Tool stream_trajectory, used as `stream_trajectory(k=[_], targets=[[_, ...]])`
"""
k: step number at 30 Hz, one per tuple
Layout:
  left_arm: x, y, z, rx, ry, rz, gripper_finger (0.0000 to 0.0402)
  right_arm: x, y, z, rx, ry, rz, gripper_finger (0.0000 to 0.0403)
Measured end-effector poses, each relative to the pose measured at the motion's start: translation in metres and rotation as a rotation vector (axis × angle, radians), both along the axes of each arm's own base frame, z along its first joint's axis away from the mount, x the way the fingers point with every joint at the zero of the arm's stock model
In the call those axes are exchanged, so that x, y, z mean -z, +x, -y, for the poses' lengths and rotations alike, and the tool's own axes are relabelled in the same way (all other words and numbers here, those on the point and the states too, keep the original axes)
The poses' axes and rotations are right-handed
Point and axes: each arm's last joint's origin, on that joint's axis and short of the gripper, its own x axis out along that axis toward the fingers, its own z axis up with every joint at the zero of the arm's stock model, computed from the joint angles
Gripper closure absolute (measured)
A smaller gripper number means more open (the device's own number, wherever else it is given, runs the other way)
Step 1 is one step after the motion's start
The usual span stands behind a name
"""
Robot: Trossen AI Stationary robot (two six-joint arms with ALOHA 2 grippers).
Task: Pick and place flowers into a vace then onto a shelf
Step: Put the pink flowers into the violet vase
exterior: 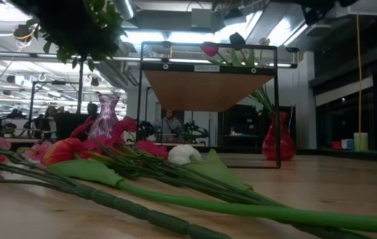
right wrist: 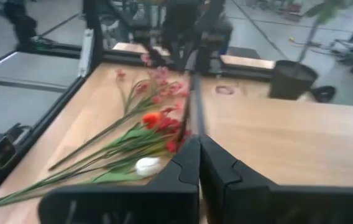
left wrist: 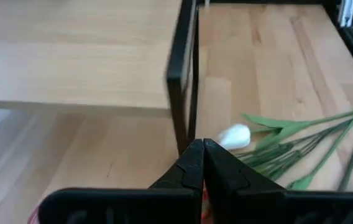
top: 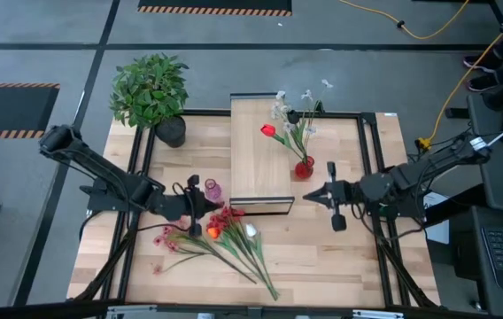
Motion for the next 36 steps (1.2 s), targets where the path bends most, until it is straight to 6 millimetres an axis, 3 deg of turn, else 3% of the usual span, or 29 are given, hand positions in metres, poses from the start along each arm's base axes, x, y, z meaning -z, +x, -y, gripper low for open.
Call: stream_trajectory(k=[6,12,25,36], targets=[[-0.011,0.013,0.032,-0.056,-0.016,-0.120,0.0399,0.031,-0.002,-0.014,-0.062,0.014,-0.013,0.0401],[-0.015,0.031,0.062,-0.188,-0.135,-0.255,0.0399,0.047,-0.006,-0.018,-0.086,0.023,-0.007,0.0397],[-0.008,0.076,0.121,-0.475,-0.664,-0.512,0.0399,0.070,-0.022,-0.032,-0.194,0.010,-0.069,0.0396],[0.021,0.087,0.136,-0.880,-0.927,-0.475,0.0398,0.087,-0.033,-0.037,-0.258,-0.044,-0.105,0.0396]])
